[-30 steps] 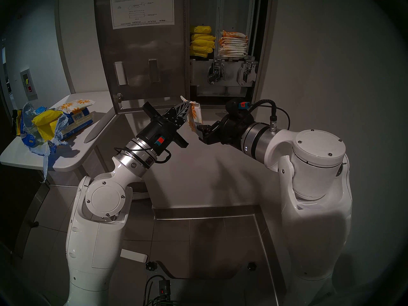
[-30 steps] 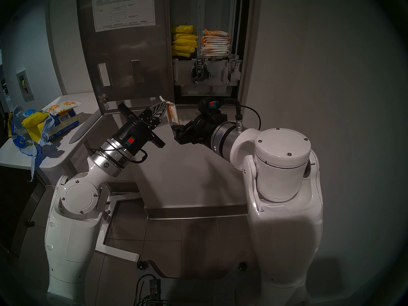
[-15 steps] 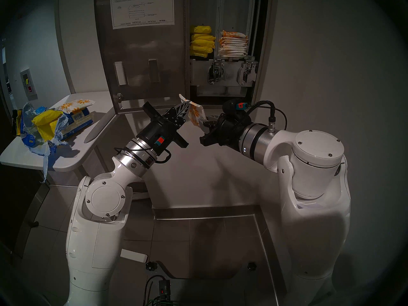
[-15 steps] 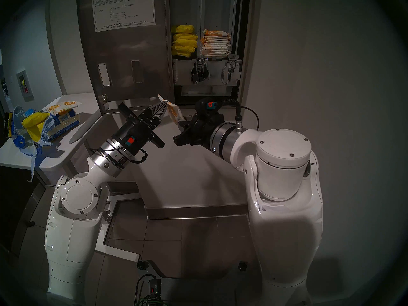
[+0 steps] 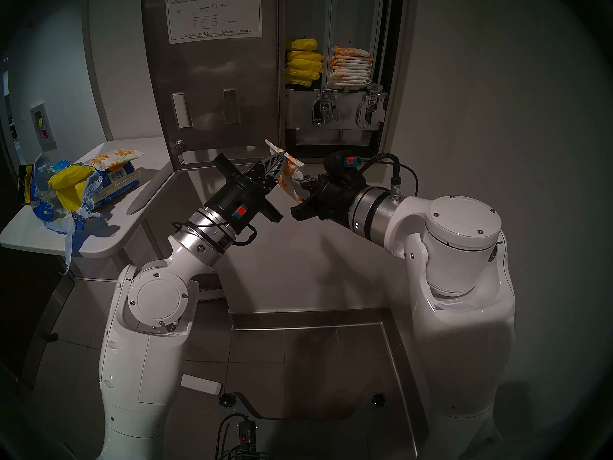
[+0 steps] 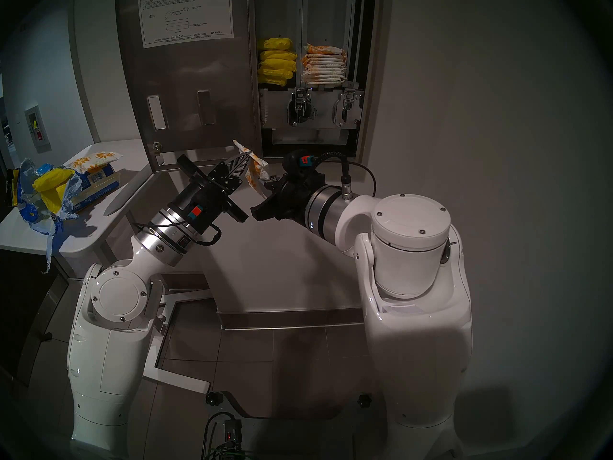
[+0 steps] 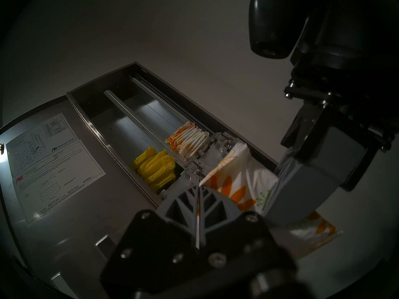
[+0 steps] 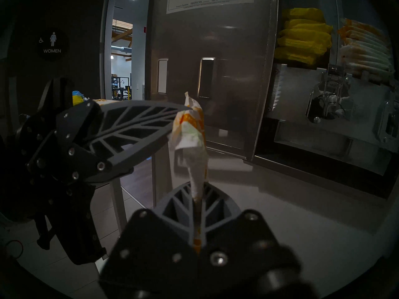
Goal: Open the dispenser door, put the pads inside, close the door
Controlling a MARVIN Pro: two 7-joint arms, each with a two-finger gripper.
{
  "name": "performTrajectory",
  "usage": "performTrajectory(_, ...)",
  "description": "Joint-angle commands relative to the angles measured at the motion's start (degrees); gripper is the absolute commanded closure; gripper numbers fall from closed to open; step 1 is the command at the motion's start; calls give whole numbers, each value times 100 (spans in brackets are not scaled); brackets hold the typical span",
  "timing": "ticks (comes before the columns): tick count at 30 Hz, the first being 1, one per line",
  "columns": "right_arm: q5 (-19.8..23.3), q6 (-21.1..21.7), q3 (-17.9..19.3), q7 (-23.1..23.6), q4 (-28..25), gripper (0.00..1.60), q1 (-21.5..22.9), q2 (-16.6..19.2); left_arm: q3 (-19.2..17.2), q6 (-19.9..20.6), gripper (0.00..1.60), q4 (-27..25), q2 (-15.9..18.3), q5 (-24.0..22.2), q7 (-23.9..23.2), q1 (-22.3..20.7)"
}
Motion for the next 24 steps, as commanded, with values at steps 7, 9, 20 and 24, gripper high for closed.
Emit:
performTrajectory(7, -35, -163, 78, -80, -114, 160, 42, 50, 103, 41, 115, -259, -74, -104, -28, -155)
performTrajectory(9, -33, -182, 95, -81, -119, 160, 13, 69, 127, 49, 19, -328, -77, -144, -54, -151)
performTrajectory(20, -175, -265, 82, -142, -203, 160, -187, 347, 116, 266, 0, -894, -197, -545, -80, 25)
performTrajectory(24, -274, -289, 60, -193, -254, 160, -258, 415, 18, 387, 0, -1106, -176, -741, -131, 167)
